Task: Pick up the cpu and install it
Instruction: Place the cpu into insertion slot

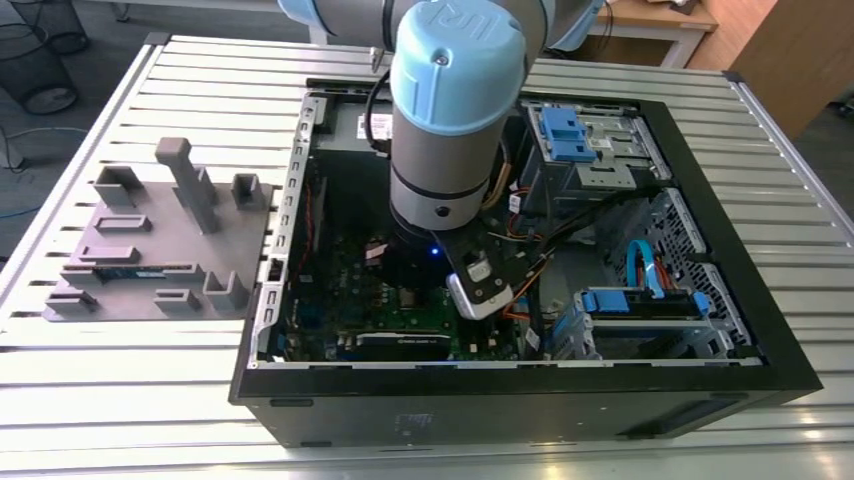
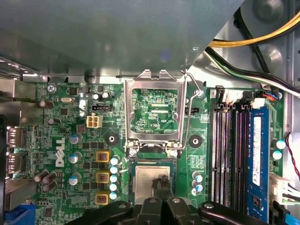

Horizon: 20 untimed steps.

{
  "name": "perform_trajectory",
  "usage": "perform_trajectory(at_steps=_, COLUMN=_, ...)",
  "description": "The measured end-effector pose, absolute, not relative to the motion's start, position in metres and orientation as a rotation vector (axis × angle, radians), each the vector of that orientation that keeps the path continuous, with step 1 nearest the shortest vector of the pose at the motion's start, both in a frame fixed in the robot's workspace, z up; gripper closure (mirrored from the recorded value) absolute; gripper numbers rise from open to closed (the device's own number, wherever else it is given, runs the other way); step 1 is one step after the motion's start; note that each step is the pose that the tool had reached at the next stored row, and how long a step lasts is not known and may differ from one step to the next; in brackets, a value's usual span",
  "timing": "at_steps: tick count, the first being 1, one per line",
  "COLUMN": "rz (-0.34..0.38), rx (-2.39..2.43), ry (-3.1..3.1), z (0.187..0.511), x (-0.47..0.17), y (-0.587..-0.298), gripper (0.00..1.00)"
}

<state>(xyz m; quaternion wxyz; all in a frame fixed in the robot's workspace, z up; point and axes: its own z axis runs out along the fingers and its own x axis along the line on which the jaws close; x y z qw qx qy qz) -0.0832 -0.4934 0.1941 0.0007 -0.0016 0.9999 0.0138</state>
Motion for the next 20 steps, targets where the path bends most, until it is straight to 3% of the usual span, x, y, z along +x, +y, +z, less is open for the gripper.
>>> perform_trajectory(at_steps=20, rz=0.043, rx=-0.005, ry=3.14, z=0.1949, x=-0.0881, y=-0.4932, gripper=0.89)
